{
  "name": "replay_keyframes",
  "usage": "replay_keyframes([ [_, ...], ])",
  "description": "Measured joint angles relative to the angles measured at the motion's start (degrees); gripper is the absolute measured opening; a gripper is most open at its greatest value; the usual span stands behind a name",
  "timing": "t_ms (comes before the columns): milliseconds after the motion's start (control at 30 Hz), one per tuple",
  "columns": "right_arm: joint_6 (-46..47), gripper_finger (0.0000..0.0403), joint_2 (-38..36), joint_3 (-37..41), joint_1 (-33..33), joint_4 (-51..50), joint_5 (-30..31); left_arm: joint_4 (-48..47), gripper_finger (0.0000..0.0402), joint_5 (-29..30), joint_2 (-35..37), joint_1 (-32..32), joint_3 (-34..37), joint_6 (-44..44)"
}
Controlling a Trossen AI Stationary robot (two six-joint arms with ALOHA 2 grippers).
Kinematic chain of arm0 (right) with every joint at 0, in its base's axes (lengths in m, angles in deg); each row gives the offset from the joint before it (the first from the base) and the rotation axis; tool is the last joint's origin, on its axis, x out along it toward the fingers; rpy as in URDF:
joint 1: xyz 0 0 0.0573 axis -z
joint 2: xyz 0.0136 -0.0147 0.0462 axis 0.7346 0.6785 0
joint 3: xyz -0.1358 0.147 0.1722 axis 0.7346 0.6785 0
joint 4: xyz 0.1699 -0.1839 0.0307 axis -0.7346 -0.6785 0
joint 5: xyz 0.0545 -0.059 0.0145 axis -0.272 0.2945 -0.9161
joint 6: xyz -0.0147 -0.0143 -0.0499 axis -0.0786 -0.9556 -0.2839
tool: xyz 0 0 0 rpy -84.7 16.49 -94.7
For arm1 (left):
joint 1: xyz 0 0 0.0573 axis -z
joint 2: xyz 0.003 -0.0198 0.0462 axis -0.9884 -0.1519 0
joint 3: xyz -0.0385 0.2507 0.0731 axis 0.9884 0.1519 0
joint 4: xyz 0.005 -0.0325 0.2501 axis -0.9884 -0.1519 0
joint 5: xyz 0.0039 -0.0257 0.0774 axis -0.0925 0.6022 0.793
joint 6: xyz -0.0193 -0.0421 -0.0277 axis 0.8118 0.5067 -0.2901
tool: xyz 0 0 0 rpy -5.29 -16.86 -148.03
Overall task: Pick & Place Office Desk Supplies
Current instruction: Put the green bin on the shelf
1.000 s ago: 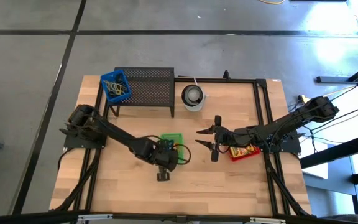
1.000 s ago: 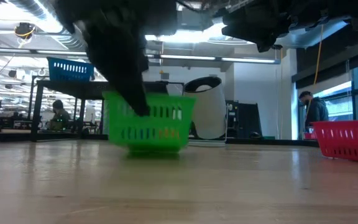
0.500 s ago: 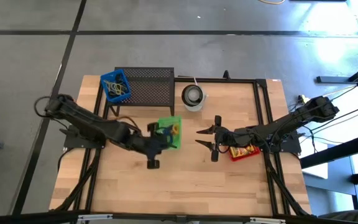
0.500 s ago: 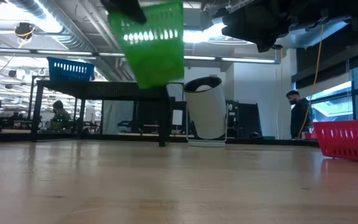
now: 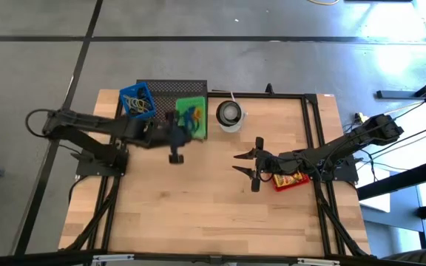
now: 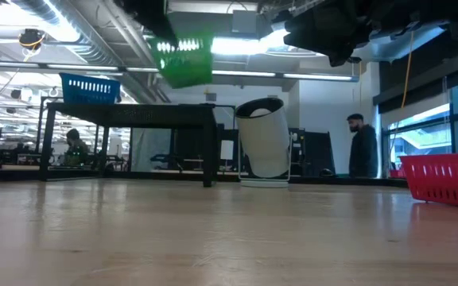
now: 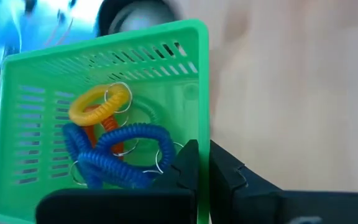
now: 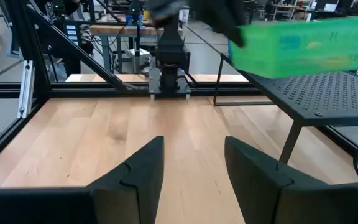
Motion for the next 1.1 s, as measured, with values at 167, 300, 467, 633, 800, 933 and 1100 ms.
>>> replay_keyframes([
  [167, -0.1, 0.0169, 0.0, 0.0, 0.0, -0.1, 0.0, -2.2, 0.0004, -4.7, 0.0, -8.9, 0.0, -3.6],
  [300, -0.1, 0.0169, 0.0, 0.0, 0.0, -0.2, 0.0, -4.3, 0.0004, -6.1, -0.1, -13.9, 0.0, -5.7],
  [467, -0.3, 0.0169, 0.0, 0.0, 0.0, -0.4, 0.0, -9.7, 0.0004, -6.2, -0.1, -18.8, 0.0, -6.0],
  [633, -0.4, 0.0169, 0.0, 0.0, 0.0, -0.5, 0.0, -13.0, 0.0004, -6.2, -0.1, -21.9, 0.0, -6.0],
  [800, -0.4, 0.0169, 0.0, 0.0, 0.0, -0.5, 0.0, -14.3, 0.0005, -6.2, -0.2, -23.7, 0.0, -5.9],
  [933, -0.4, 0.0169, 0.0, 0.0, 0.0, -0.5, 0.0, -14.3, 0.001, -6.2, -0.2, -24.0, 0.0, -5.9],
  [1100, -0.5, 0.0169, 0.0, 0.0, 0.0, -0.6, 0.0, -14.3, 0.0023, -5.8, -0.2, -24.0, 0.0, -5.8],
])
